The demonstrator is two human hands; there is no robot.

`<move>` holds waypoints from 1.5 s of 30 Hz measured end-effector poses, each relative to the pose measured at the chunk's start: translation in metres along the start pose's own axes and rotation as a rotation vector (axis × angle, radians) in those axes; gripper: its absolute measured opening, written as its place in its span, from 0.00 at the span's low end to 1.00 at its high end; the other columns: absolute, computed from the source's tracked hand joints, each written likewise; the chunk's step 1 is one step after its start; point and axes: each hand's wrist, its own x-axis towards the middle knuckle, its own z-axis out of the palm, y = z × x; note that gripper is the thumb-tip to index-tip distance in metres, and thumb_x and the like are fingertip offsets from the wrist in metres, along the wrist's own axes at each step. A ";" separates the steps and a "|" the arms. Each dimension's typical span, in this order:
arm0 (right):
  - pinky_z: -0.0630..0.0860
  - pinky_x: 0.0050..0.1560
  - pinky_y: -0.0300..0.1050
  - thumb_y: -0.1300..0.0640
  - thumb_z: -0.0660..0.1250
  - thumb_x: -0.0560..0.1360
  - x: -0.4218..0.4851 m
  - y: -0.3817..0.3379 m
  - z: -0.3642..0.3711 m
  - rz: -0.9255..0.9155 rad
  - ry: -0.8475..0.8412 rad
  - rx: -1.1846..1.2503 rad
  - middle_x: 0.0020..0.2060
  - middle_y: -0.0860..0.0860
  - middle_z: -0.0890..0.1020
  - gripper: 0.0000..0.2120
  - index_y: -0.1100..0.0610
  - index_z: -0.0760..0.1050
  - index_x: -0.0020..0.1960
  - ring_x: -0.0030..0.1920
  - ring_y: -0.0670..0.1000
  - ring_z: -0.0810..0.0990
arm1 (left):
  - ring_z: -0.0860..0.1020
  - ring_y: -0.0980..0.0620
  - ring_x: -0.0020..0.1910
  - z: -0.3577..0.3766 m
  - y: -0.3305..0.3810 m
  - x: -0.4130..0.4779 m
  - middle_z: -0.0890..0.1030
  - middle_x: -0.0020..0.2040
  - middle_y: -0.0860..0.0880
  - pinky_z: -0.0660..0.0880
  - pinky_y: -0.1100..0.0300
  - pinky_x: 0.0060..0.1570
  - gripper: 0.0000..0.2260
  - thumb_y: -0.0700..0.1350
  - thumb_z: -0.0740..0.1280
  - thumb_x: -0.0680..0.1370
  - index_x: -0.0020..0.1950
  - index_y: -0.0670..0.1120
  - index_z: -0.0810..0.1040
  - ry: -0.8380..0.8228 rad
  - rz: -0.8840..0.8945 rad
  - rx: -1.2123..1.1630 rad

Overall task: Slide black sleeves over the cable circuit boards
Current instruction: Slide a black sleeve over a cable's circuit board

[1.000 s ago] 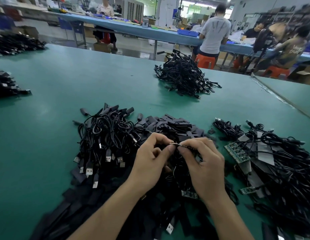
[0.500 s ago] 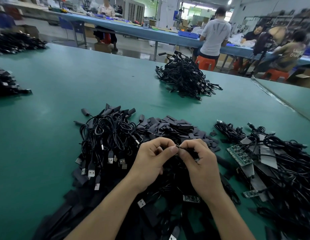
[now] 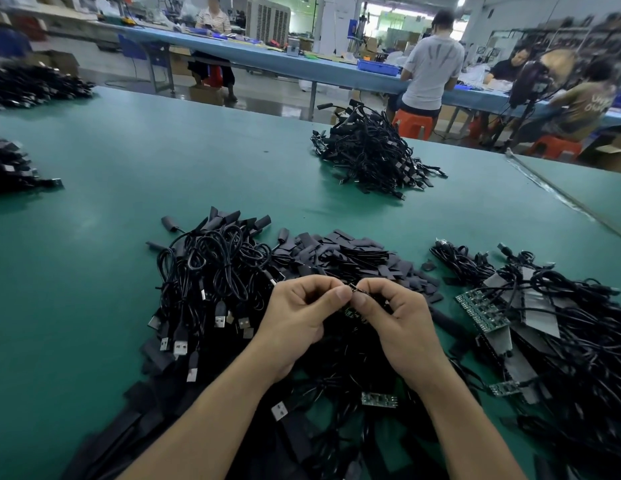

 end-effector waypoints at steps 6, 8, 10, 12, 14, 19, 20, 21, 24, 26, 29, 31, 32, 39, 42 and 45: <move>0.76 0.42 0.37 0.62 0.71 0.76 0.003 0.001 0.004 0.004 -0.002 0.074 0.36 0.47 0.82 0.06 0.53 0.81 0.42 0.38 0.44 0.78 | 0.65 0.55 0.26 0.003 0.000 0.002 0.76 0.33 0.49 0.60 0.63 0.22 0.09 0.54 0.73 0.70 0.41 0.49 0.86 0.107 -0.008 0.011; 0.76 0.43 0.37 0.63 0.71 0.76 0.005 0.002 0.011 -0.001 0.060 0.000 0.37 0.46 0.83 0.08 0.51 0.81 0.41 0.39 0.44 0.79 | 0.71 0.56 0.27 0.005 -0.001 0.002 0.80 0.35 0.50 0.66 0.65 0.22 0.07 0.53 0.72 0.70 0.40 0.50 0.86 0.167 0.016 0.007; 0.76 0.46 0.39 0.62 0.72 0.76 0.008 0.004 0.015 -0.003 0.177 -0.096 0.39 0.45 0.83 0.08 0.49 0.80 0.42 0.42 0.46 0.80 | 0.75 0.60 0.30 0.007 0.000 0.001 0.83 0.38 0.51 0.69 0.66 0.24 0.05 0.51 0.72 0.71 0.39 0.51 0.85 0.195 0.040 -0.024; 0.77 0.50 0.46 0.59 0.72 0.75 0.010 0.006 0.013 -0.002 0.373 -0.210 0.41 0.47 0.83 0.05 0.49 0.80 0.44 0.46 0.51 0.80 | 0.74 0.61 0.30 0.008 0.000 0.000 0.85 0.43 0.51 0.70 0.66 0.24 0.04 0.51 0.71 0.72 0.39 0.53 0.84 0.211 0.047 -0.057; 0.78 0.52 0.50 0.56 0.71 0.76 0.012 0.008 0.006 0.032 0.624 -0.260 0.44 0.47 0.81 0.06 0.46 0.77 0.45 0.47 0.51 0.80 | 0.72 0.60 0.31 0.008 0.002 -0.002 0.85 0.45 0.50 0.70 0.66 0.25 0.04 0.51 0.70 0.72 0.40 0.53 0.84 0.212 0.055 -0.075; 0.77 0.52 0.44 0.57 0.68 0.79 0.013 0.007 -0.018 0.123 1.071 -0.272 0.52 0.53 0.76 0.03 0.53 0.77 0.52 0.52 0.54 0.77 | 0.74 0.59 0.32 0.010 0.013 -0.001 0.84 0.41 0.49 0.76 0.64 0.29 0.05 0.48 0.67 0.75 0.41 0.53 0.83 0.254 0.196 -0.037; 0.76 0.56 0.46 0.58 0.68 0.79 0.012 0.005 -0.020 0.136 1.062 -0.300 0.55 0.52 0.74 0.06 0.54 0.78 0.55 0.55 0.54 0.76 | 0.75 0.59 0.33 0.010 0.017 0.000 0.84 0.42 0.49 0.77 0.63 0.30 0.05 0.46 0.66 0.77 0.43 0.51 0.82 0.273 0.254 -0.016; 0.73 0.62 0.49 0.59 0.68 0.78 0.012 0.002 -0.020 0.161 1.013 -0.382 0.59 0.52 0.72 0.10 0.54 0.78 0.59 0.60 0.55 0.74 | 0.76 0.59 0.34 0.011 0.020 0.000 0.84 0.44 0.50 0.79 0.62 0.32 0.04 0.44 0.65 0.78 0.46 0.48 0.79 0.285 0.318 -0.002; 0.54 0.70 0.58 0.57 0.69 0.76 0.005 -0.010 -0.016 0.180 0.714 -0.814 0.68 0.50 0.71 0.20 0.49 0.75 0.67 0.71 0.54 0.64 | 0.79 0.58 0.38 0.010 0.026 -0.001 0.83 0.45 0.52 0.81 0.62 0.36 0.04 0.44 0.63 0.78 0.49 0.45 0.75 0.325 0.445 -0.008; 0.59 0.67 0.55 0.54 0.69 0.76 0.000 -0.020 -0.011 0.008 0.542 -0.905 0.63 0.50 0.77 0.17 0.50 0.78 0.64 0.66 0.52 0.69 | 0.80 0.58 0.41 0.008 0.026 -0.001 0.82 0.44 0.53 0.81 0.61 0.38 0.02 0.44 0.62 0.79 0.49 0.47 0.74 0.364 0.463 0.005; 0.66 0.59 0.46 0.41 0.62 0.78 -0.015 -0.030 0.013 -0.160 0.194 -0.906 0.56 0.44 0.80 0.19 0.48 0.77 0.64 0.58 0.48 0.73 | 0.79 0.61 0.42 0.006 0.020 0.001 0.81 0.41 0.57 0.81 0.62 0.39 0.06 0.38 0.61 0.82 0.48 0.48 0.73 0.433 0.454 0.098; 0.64 0.64 0.46 0.30 0.51 0.76 -0.026 -0.023 0.033 -0.114 -0.025 -1.006 0.64 0.44 0.74 0.32 0.47 0.65 0.74 0.65 0.48 0.69 | 0.78 0.59 0.41 0.004 0.018 0.002 0.79 0.40 0.56 0.80 0.63 0.39 0.10 0.37 0.61 0.83 0.48 0.52 0.74 0.484 0.468 0.165; 0.63 0.68 0.49 0.28 0.47 0.75 -0.030 -0.017 0.040 -0.089 -0.076 -1.054 0.68 0.45 0.70 0.37 0.48 0.58 0.78 0.69 0.49 0.66 | 0.78 0.57 0.41 0.003 0.017 0.001 0.78 0.41 0.55 0.81 0.62 0.39 0.13 0.38 0.61 0.83 0.47 0.56 0.75 0.507 0.490 0.200; 0.56 0.74 0.54 0.27 0.48 0.73 -0.024 0.003 0.042 -0.052 -0.127 -1.101 0.74 0.48 0.63 0.43 0.46 0.40 0.80 0.75 0.50 0.59 | 0.80 0.56 0.41 0.002 0.018 -0.005 0.80 0.44 0.58 0.81 0.60 0.39 0.12 0.45 0.61 0.83 0.49 0.64 0.72 0.531 0.607 0.368; 0.51 0.73 0.52 0.27 0.53 0.73 -0.019 0.007 0.033 0.001 -0.090 -1.075 0.74 0.42 0.59 0.41 0.39 0.38 0.78 0.76 0.45 0.54 | 0.82 0.55 0.43 0.000 0.017 -0.009 0.82 0.45 0.57 0.80 0.60 0.36 0.11 0.47 0.60 0.83 0.48 0.65 0.72 0.470 0.574 0.396; 0.51 0.66 0.51 0.22 0.50 0.70 -0.017 0.004 0.025 0.087 -0.023 -1.082 0.70 0.38 0.65 0.40 0.38 0.48 0.77 0.72 0.44 0.59 | 0.83 0.52 0.47 0.001 0.018 -0.011 0.84 0.47 0.55 0.80 0.61 0.35 0.13 0.46 0.57 0.84 0.49 0.65 0.70 0.461 0.578 0.386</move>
